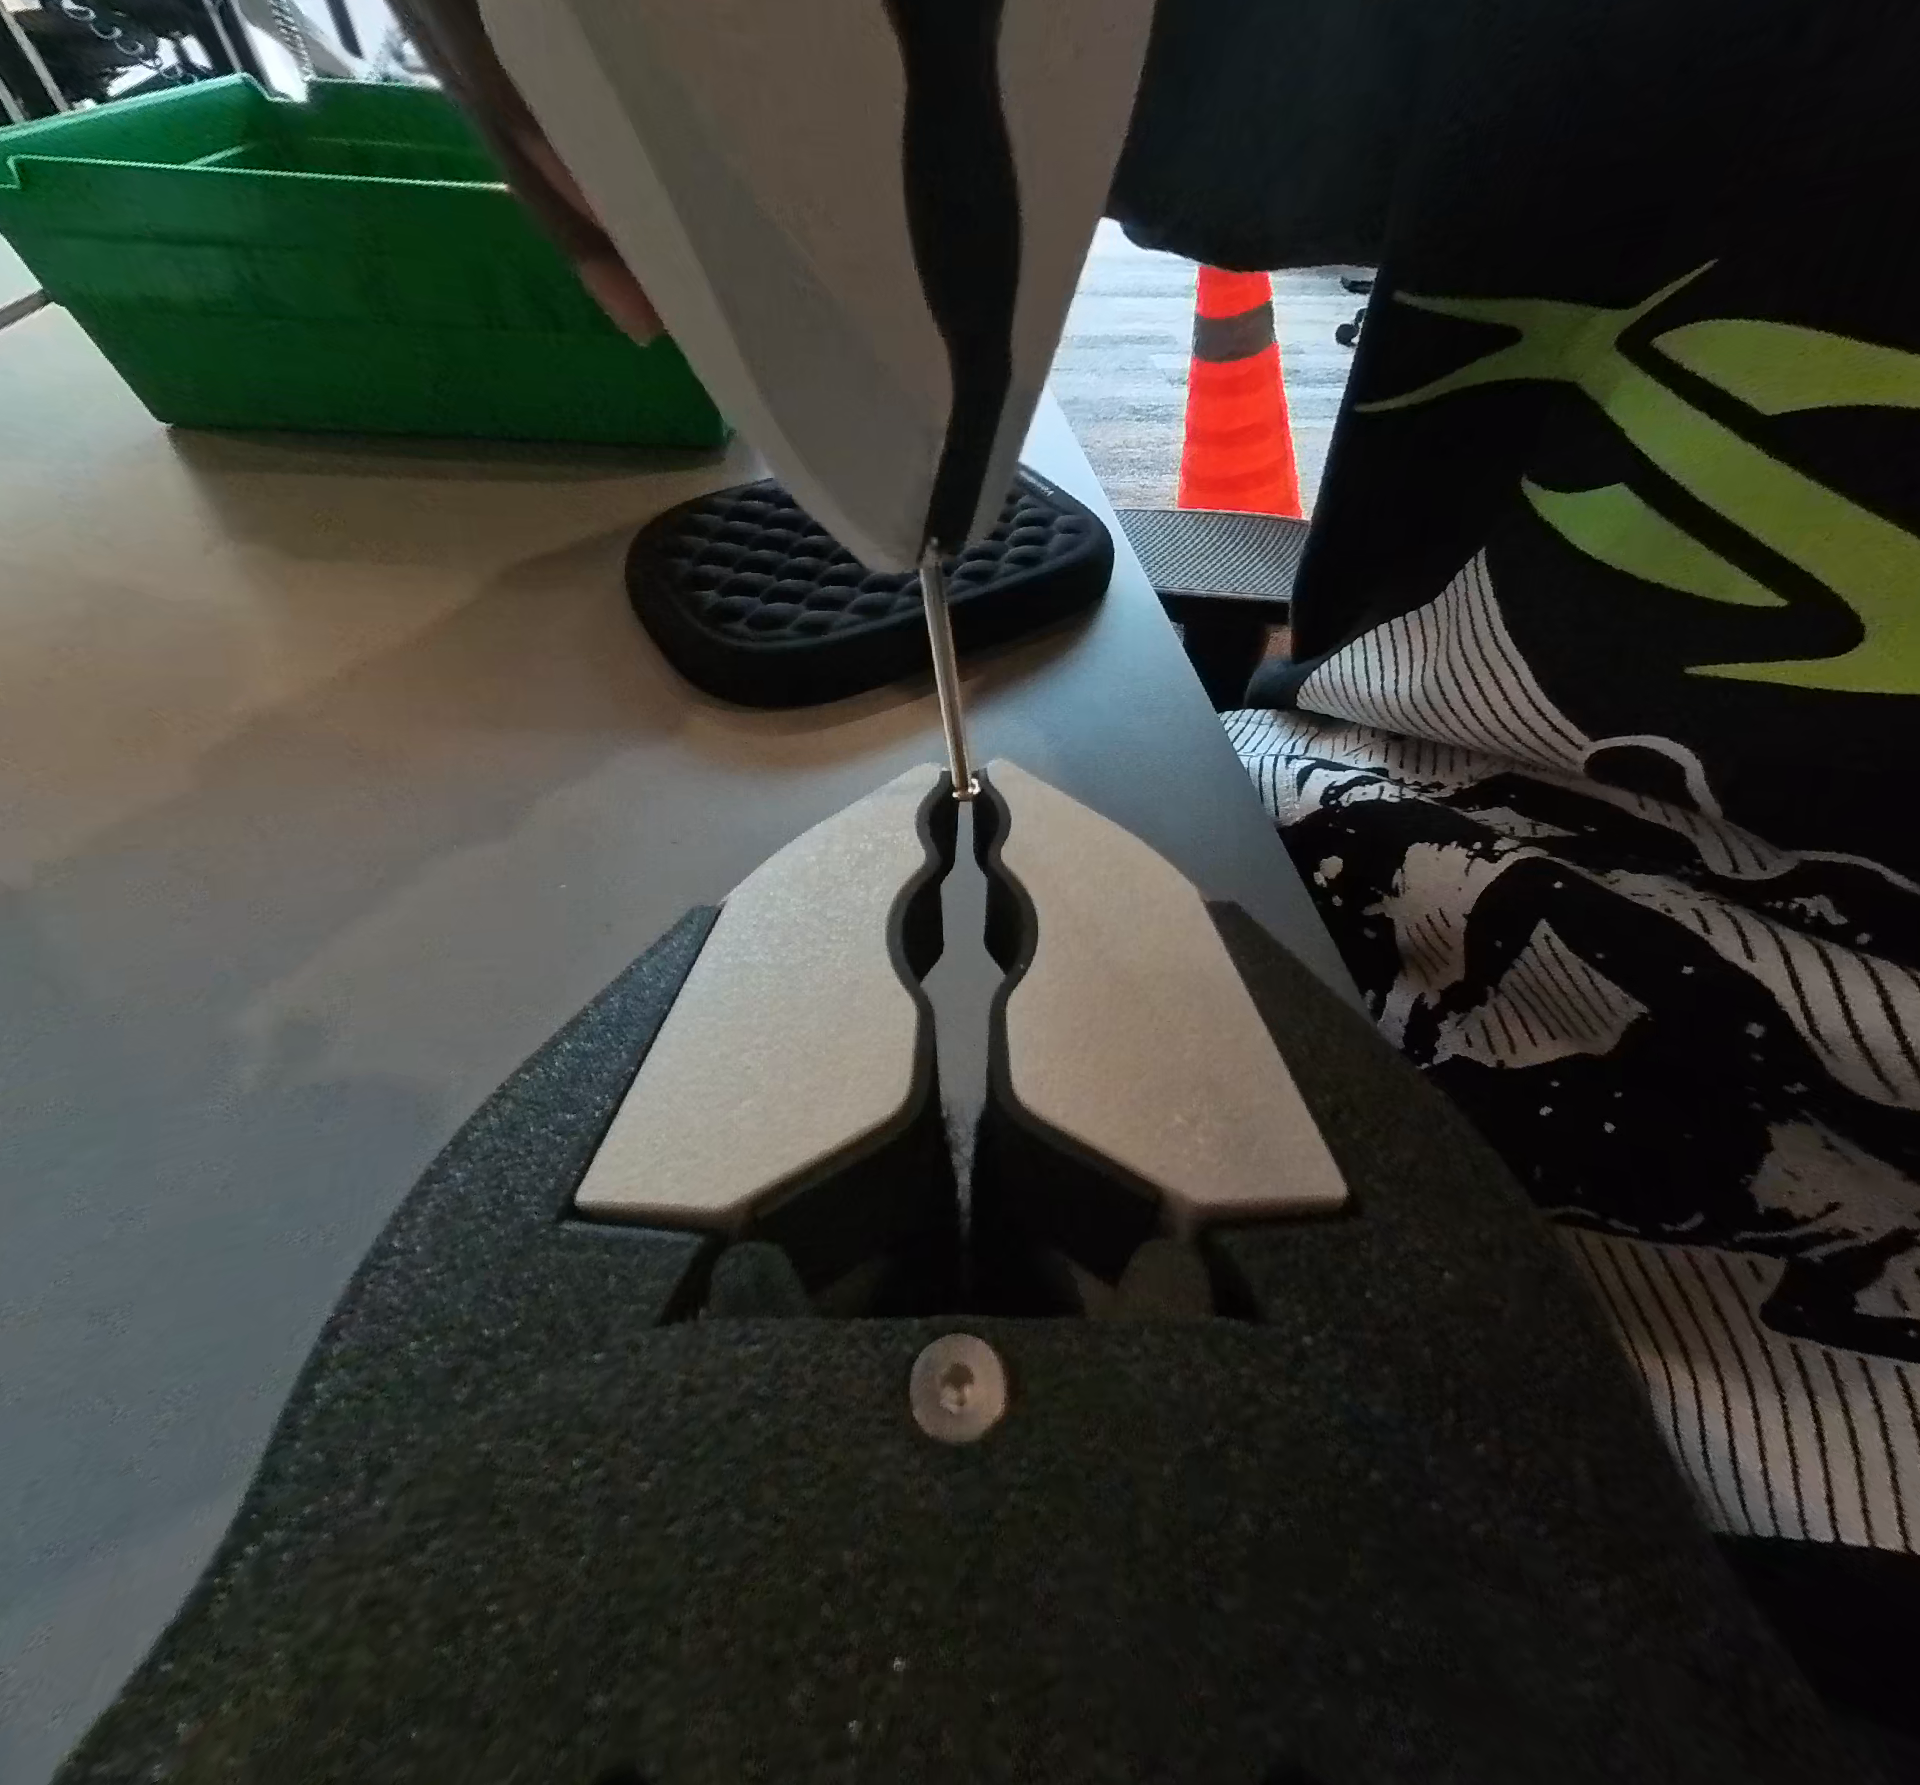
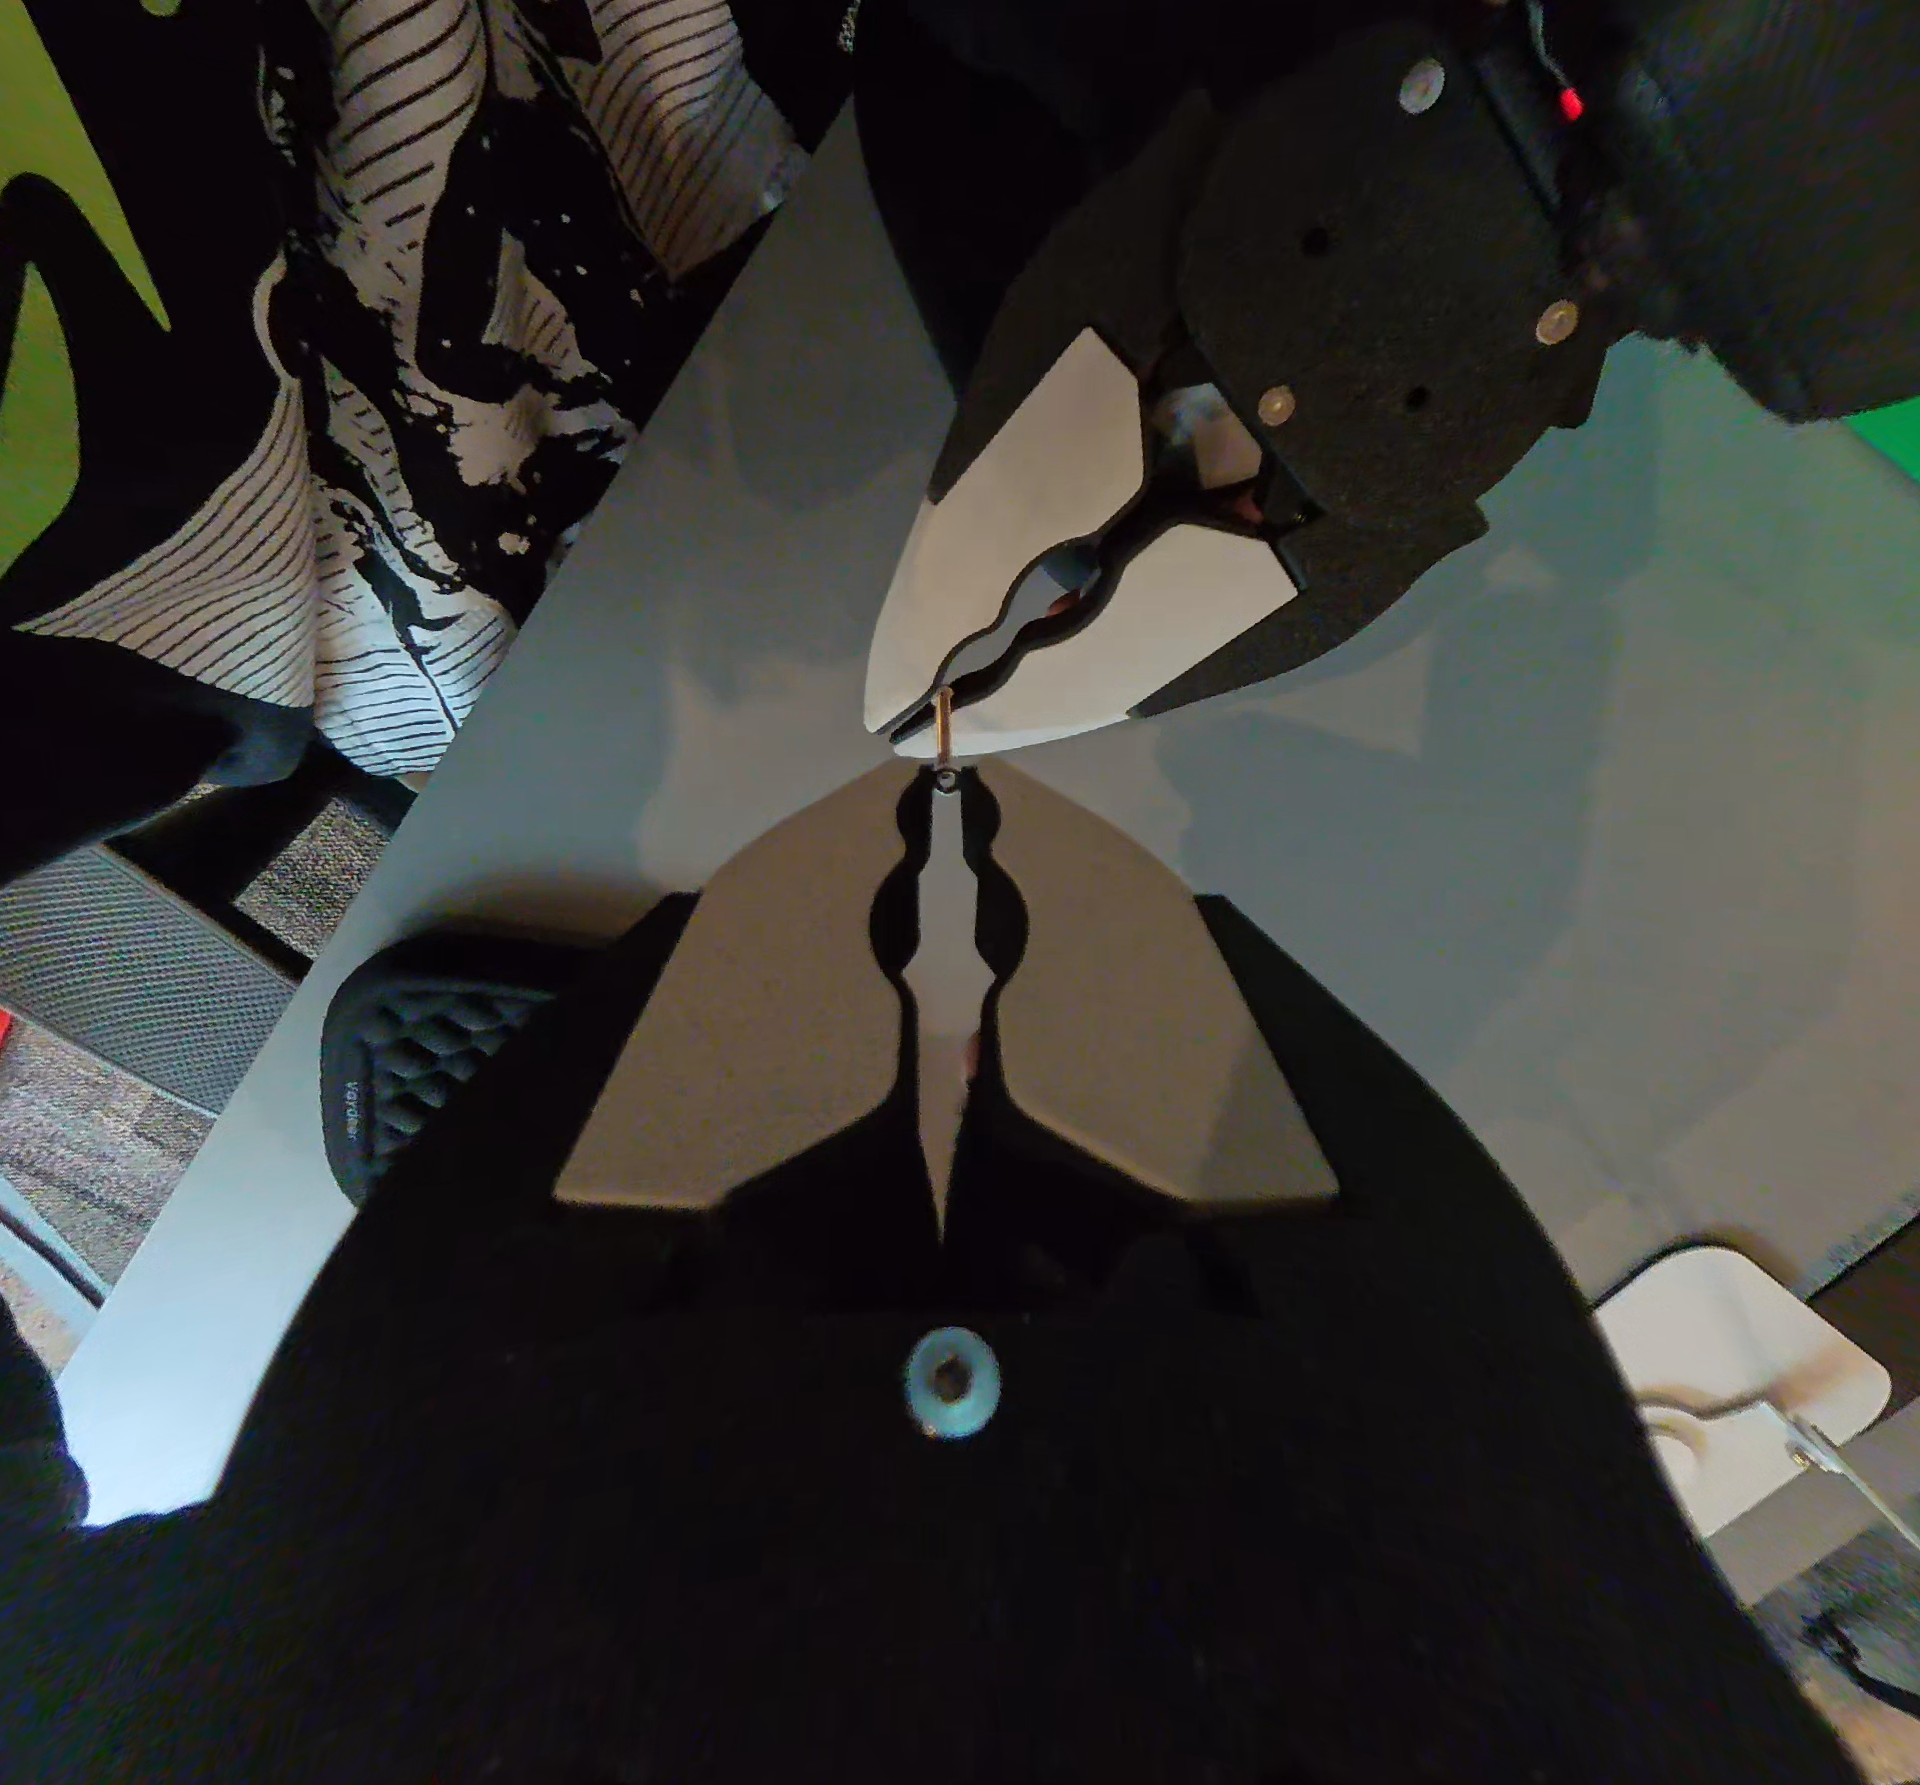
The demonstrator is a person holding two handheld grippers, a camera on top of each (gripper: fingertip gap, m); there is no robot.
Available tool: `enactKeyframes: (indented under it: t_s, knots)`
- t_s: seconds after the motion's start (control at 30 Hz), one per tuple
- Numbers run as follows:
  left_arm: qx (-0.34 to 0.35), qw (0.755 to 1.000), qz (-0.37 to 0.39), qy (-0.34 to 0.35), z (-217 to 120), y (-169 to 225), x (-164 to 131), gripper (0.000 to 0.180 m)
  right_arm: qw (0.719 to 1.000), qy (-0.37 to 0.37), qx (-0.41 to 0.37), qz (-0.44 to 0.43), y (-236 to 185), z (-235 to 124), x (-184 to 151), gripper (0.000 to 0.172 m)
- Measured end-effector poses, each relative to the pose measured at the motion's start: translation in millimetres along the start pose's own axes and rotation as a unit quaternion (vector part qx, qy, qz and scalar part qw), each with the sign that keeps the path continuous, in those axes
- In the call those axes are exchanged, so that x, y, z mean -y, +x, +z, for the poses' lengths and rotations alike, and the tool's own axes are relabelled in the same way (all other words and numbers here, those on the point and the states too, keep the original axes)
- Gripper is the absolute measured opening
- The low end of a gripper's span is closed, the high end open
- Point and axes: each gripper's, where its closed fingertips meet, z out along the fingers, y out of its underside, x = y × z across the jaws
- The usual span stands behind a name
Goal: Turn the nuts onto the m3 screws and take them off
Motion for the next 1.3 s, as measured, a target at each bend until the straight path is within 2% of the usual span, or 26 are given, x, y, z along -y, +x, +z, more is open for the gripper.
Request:
enactKeyframes:
  t_s: [0.03, 0.8, 1.1, 1.3]
  knots:
    - [0.001, 1.000, 0.000, 0.001, 0, 0, 0, 0.002, 1.000, 0.002, 0.001, 0.000, 0, 0, 0, 0.004]
    - [0.062, 0.998, 0.018, 0.028, -5, -11, 6, 0.001, 0.998, 0.032, -0.039, 0.037, 8, -3, 0, 0.004]
    - [0.219, 0.973, 0.052, 0.043, -16, -39, 15, 0.001, 0.991, 0.042, -0.090, 0.093, 27, -13, -4, 0.004]
    - [0.276, 0.958, 0.069, 0.028, -19, -50, 15, 0.001, 0.986, 0.031, -0.107, 0.125, 35, -14, -9, 0.004]
